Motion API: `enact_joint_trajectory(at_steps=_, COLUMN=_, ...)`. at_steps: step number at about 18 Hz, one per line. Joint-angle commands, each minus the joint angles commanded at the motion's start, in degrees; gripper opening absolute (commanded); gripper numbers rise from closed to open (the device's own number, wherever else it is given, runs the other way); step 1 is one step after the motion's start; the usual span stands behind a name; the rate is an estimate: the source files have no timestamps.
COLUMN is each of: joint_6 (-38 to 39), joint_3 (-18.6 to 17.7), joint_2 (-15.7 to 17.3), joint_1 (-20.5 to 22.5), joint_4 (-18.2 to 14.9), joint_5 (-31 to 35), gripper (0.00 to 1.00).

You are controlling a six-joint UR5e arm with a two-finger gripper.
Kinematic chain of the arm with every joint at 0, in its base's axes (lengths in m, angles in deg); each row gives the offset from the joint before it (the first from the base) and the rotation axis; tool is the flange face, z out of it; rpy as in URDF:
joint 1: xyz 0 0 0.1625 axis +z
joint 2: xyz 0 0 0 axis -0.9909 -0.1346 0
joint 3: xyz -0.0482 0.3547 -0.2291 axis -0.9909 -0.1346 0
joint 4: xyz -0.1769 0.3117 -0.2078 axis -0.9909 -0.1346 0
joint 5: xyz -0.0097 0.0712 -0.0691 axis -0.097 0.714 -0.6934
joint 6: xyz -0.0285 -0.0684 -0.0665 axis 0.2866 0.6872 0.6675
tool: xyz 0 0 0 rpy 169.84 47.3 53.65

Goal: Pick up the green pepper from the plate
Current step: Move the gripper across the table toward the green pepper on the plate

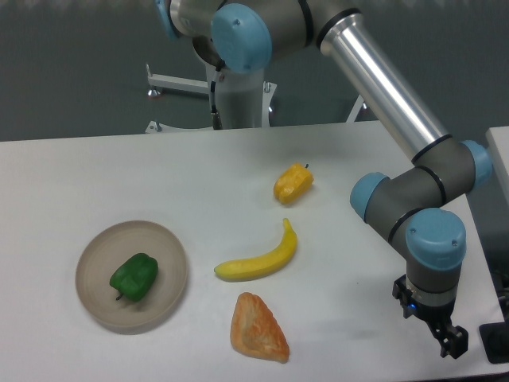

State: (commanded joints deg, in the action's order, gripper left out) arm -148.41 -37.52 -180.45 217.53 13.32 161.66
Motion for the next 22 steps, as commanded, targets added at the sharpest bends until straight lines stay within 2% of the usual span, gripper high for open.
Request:
enact_joint_trajectory(at_steps=6, joint_6=0.61, joint_3=-1.23, joint_2=1.23, joint_1=-0.70, joint_4=-1.49, joint_5=0.09, gripper=1.00)
enact_joint_trajectory(at_steps=10, joint_6=1.32, joint_3=-5.70, joint_2=4.30, joint_1=-1.23, joint_4=-1.58, joint_5=-0.87, gripper=1.00)
enact_joint_trajectory(at_steps=14, joint_6=5.09, joint_3=-11.76, joint_2=9.04, joint_1=-2.28, joint_4=-1.67, joint_5=-2.72, gripper=1.00)
enact_joint_trajectory(at_steps=17, joint_6=8.86, joint_3=-17.65, joint_2=13.08, joint_1=-2.81, joint_4=-1.58, joint_5=-5.44, gripper=1.00)
enact_joint_trajectory(at_steps=22, joint_6=16.06, joint_3=-27.49, joint_2=20.64, joint_1=-6.32, joint_4=-1.58, joint_5=-7.64, gripper=1.00)
